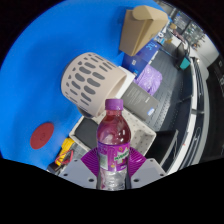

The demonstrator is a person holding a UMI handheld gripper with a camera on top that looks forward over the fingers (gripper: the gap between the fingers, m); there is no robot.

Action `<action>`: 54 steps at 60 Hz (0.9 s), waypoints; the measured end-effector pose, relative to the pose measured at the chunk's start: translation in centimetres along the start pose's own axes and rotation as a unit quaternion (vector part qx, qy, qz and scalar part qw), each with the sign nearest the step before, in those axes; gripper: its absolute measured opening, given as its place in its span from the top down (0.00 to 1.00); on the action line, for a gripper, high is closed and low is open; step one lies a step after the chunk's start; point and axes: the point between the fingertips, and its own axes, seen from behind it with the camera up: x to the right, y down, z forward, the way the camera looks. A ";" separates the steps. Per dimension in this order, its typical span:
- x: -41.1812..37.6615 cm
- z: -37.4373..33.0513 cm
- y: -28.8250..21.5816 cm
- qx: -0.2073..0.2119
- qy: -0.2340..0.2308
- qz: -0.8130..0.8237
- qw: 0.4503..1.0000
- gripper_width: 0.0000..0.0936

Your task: Pour water

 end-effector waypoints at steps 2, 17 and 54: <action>0.1 0.1 -0.1 -0.001 0.002 -0.010 1.000 0.64; 0.4 0.2 0.3 -0.010 0.009 0.013 1.000 0.64; -1.9 -0.5 7.7 -0.038 -0.033 0.838 0.544 0.63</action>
